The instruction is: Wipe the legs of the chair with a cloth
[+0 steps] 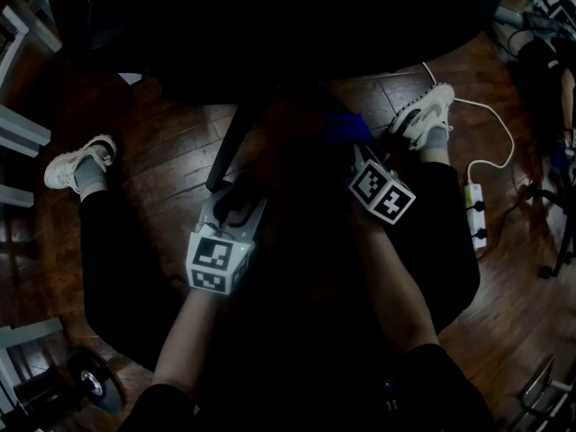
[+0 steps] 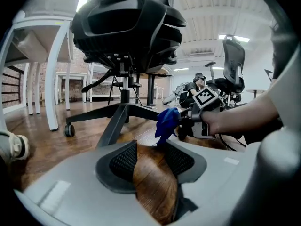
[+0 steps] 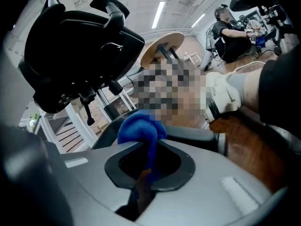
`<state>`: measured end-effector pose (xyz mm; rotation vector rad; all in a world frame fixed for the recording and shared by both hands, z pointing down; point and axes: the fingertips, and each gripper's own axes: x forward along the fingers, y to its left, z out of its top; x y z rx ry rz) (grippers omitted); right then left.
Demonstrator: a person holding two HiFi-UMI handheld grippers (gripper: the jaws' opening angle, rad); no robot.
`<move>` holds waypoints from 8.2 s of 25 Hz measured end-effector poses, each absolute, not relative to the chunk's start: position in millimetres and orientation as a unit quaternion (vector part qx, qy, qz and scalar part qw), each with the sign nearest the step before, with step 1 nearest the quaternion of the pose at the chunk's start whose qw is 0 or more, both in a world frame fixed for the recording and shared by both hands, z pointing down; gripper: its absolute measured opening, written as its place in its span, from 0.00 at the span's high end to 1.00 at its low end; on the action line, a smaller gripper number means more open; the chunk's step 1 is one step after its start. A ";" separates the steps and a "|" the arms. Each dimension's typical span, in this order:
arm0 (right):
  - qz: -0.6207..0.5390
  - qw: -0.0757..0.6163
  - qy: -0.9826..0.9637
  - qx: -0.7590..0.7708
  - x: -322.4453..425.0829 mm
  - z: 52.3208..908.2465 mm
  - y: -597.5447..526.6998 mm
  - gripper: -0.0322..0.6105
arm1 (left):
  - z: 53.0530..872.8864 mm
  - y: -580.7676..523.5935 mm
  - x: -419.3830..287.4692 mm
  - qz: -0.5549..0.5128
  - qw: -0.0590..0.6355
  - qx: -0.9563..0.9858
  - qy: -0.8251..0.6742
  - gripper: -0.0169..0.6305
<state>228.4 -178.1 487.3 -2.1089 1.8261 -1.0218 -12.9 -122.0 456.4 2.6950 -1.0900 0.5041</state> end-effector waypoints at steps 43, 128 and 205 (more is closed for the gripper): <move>-0.139 -0.282 0.706 -0.635 224.5 448.5 -236.2 0.88 | 457.3 -97.6 14.6 0.196 0.095 0.913 -0.345 0.68; -0.305 -0.059 0.891 -0.330 33.1 477.1 -251.8 0.89 | 473.8 -149.3 -60.2 0.170 0.186 0.879 -0.405 0.67; -0.260 -0.125 0.785 -0.548 -18.8 471.8 -264.9 0.89 | 455.8 -192.3 -191.7 0.291 0.020 0.783 -0.549 0.77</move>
